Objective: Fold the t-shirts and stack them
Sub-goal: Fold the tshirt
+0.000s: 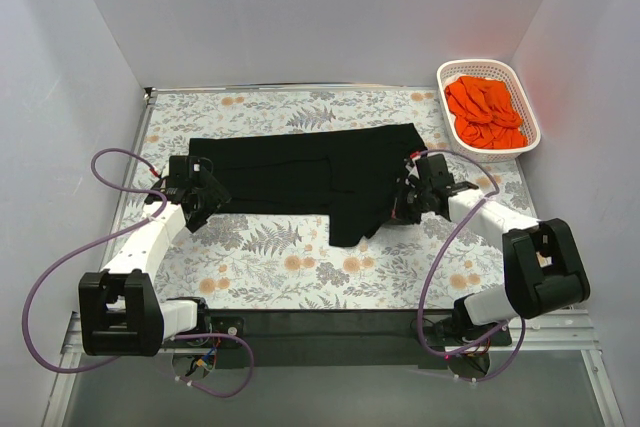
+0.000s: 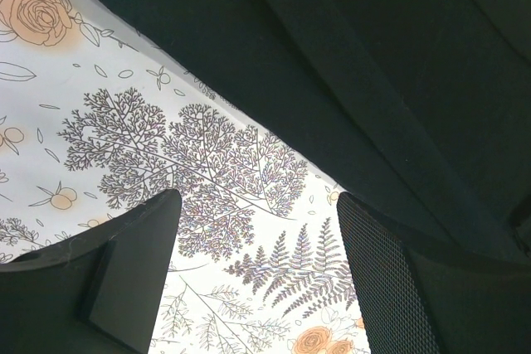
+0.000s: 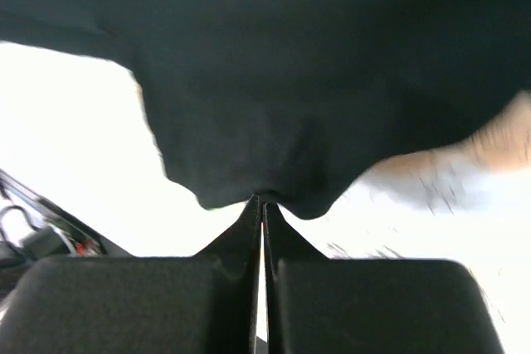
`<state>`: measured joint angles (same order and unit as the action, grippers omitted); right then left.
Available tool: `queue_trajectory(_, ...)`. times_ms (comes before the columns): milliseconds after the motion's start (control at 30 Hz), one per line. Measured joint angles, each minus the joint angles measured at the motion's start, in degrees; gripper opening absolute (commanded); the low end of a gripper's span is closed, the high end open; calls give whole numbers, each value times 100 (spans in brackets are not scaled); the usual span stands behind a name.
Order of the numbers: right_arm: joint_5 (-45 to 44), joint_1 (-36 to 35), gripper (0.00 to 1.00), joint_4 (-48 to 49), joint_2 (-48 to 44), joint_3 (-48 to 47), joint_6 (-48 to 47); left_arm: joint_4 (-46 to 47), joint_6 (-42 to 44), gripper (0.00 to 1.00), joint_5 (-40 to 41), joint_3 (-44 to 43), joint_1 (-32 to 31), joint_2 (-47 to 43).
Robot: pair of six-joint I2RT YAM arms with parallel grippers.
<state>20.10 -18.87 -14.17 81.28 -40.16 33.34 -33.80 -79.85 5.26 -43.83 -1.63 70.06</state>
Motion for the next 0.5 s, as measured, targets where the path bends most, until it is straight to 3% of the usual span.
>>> queue_trajectory(233, -15, 35, 1, -63, 568, -1484, -81, 17, 57, 70, -24, -22, 0, 52)
queue_trajectory(500, 26, 197, 1, -103, 2015, -3108, -229, 79, 146, 70, -107, -81, 0, 186)
